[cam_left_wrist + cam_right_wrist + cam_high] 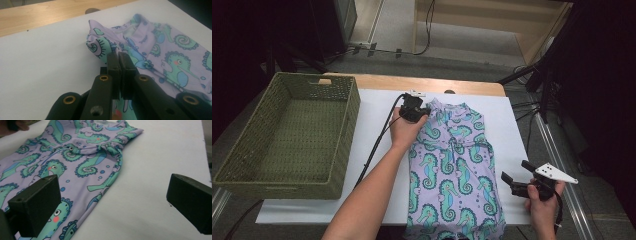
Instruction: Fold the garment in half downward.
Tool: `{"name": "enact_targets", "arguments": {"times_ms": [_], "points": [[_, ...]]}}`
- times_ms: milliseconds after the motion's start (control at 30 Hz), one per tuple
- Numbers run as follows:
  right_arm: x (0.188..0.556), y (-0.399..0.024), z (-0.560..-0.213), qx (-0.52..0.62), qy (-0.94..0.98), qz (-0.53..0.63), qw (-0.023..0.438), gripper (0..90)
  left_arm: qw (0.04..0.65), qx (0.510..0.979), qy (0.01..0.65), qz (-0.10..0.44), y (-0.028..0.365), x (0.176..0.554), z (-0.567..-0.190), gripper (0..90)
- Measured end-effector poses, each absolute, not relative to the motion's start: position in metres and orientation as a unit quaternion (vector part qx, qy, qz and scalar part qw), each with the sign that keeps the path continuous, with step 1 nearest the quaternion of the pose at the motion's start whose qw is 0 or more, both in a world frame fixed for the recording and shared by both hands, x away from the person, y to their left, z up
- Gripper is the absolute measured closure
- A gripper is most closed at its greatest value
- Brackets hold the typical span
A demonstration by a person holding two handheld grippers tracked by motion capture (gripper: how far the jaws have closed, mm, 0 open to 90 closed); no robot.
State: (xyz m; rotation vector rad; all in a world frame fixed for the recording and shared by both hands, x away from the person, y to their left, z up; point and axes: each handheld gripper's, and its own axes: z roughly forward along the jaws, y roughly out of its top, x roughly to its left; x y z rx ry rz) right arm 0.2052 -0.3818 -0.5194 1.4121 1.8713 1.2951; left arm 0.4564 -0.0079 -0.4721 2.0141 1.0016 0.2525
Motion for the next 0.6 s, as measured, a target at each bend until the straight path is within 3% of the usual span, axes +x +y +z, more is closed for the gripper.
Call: {"name": "enact_targets", "arguments": {"times_ms": [300, 600], "points": [[0.220, -0.387, -0.508, 0.533, 0.669, 0.474, 0.207, 0.0, 0.432, 0.804, 0.397, 0.099, -0.009, 0.452, -0.466, 88.0], [0.250, -0.379, -0.474, 0.515, 0.678, 0.486, 0.197, 0.0, 0.430, 0.806, 0.396, 0.098, -0.009, 0.450, -0.462, 88.0]]}}
